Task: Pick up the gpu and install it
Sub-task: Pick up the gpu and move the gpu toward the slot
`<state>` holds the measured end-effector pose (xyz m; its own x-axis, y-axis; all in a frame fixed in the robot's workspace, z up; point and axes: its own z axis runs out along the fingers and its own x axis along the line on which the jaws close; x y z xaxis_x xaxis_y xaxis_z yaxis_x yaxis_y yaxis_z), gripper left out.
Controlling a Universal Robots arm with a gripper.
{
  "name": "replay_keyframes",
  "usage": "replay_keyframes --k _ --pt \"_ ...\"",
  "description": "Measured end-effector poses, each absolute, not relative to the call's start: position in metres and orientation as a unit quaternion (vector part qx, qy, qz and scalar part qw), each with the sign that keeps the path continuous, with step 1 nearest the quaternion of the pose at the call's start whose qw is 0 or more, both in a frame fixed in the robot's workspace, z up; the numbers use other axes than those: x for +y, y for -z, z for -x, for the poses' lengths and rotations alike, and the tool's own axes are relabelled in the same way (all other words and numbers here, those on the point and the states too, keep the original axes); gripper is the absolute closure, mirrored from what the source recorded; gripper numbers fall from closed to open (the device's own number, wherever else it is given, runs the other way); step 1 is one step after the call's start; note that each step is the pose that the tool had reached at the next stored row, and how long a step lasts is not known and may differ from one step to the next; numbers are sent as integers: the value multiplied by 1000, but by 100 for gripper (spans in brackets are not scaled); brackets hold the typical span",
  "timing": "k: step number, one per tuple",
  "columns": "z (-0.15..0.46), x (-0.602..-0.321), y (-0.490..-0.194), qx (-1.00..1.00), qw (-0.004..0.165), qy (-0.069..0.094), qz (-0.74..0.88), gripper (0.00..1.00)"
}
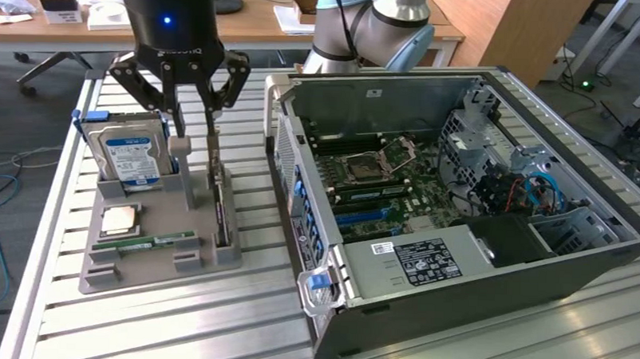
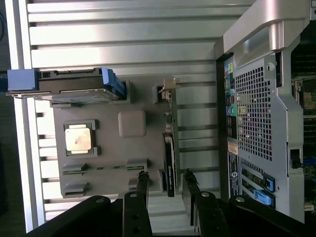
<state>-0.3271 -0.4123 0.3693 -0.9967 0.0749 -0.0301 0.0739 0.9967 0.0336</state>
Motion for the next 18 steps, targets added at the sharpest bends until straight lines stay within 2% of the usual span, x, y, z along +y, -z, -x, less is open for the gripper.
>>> replay_keyframes --k 18 --pt "327 -412 -365 999 16 -16 -37 58"
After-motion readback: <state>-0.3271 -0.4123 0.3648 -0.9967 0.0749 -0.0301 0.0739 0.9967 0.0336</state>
